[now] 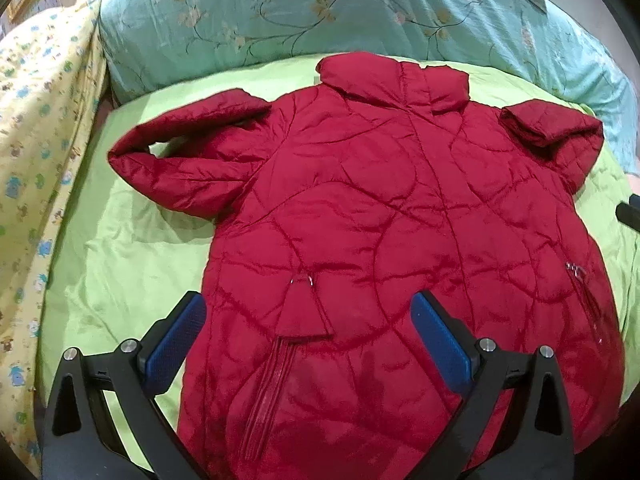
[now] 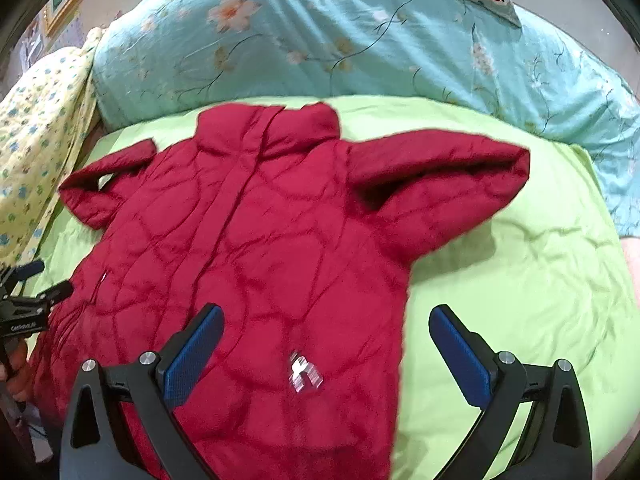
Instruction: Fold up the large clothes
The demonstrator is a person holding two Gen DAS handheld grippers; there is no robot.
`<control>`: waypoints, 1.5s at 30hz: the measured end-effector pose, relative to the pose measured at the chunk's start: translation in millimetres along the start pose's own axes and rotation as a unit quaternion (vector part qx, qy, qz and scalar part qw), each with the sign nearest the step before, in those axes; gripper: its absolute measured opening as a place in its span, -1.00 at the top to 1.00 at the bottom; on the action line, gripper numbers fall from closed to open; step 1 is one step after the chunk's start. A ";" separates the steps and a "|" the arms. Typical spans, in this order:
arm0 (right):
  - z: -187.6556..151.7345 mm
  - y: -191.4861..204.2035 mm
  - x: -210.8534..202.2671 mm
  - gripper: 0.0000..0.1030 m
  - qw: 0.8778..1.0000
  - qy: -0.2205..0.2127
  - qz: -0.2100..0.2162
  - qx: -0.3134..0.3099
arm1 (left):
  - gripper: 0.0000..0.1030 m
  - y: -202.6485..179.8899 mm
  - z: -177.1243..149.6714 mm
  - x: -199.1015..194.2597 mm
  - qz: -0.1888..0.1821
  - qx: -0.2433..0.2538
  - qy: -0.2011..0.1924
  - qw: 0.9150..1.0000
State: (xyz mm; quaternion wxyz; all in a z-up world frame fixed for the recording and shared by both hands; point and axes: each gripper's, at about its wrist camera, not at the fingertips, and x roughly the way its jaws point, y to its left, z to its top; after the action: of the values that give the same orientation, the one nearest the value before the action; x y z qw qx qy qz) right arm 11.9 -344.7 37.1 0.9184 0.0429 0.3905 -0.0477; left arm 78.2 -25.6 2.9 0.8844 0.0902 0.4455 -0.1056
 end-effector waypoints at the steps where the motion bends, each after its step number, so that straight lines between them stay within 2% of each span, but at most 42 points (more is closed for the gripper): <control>1: 6.0 -4.8 1.9 -0.97 1.000 -0.004 -0.003 -0.002 | -0.99 0.8 2.0 2.1 -0.002 -0.002 0.001 1.000; 7: 41.6 -31.4 23.5 -0.97 0.998 -0.029 -0.046 -0.036 | -0.99 4.1 10.3 10.5 -0.006 -0.008 -0.005 1.000; 13: 73.6 -52.9 62.0 -0.96 0.991 -0.018 -0.092 -0.098 | -0.99 3.9 12.7 21.9 -0.008 -0.009 0.002 1.000; 17: 82.6 -49.3 90.6 -0.96 0.977 0.011 -0.113 -0.179 | -0.99 3.3 12.8 27.9 -0.009 -0.008 0.009 1.000; 22: 88.6 -51.1 114.8 -0.95 0.965 0.029 -0.135 -0.224 | -0.99 3.1 13.9 36.2 -0.007 -0.008 0.015 1.000; 25: 94.3 -55.2 129.6 -0.78 0.965 0.038 -0.128 -0.228 | -0.99 0.9 14.8 40.7 -0.011 -0.008 0.020 1.000; 28: 98.0 -59.9 141.0 -0.26 0.968 0.044 -0.121 -0.216 | -0.99 -1.0 15.5 42.8 -0.014 -0.007 0.021 1.000; 30: 100.0 -64.5 141.5 0.35 0.974 0.046 -0.107 -0.194 | -0.99 -0.9 16.1 43.7 -0.016 -0.008 0.020 1.000; 33: 105.7 -69.6 130.2 0.59 0.986 0.035 -0.073 -0.147 | -0.99 0.4 17.2 44.7 -0.020 -0.010 0.018 1.000; 37: 108.9 -60.8 107.0 0.64 0.996 0.016 -0.001 -0.088 | -0.99 3.4 18.9 44.9 -0.029 -0.019 0.015 0.999; 40: 108.8 -44.9 96.1 0.65 0.997 0.007 0.052 -0.056 | -0.99 6.3 20.1 42.7 -0.032 -0.023 0.010 0.999; 43: 107.1 -25.5 93.3 0.66 0.992 0.006 0.123 -0.012 | -0.99 11.6 19.7 39.7 -0.043 -0.032 0.007 0.999; 45: 104.3 -7.6 96.0 0.66 0.984 0.007 0.178 0.016 | -0.99 17.4 19.6 37.7 -0.060 -0.043 0.005 0.997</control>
State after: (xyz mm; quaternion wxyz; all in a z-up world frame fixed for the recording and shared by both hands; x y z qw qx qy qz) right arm 151.6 -369.5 39.7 0.9086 0.1267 0.3823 0.1105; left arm 119.8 -17.9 -15.0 0.8772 0.0256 0.4588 -0.1392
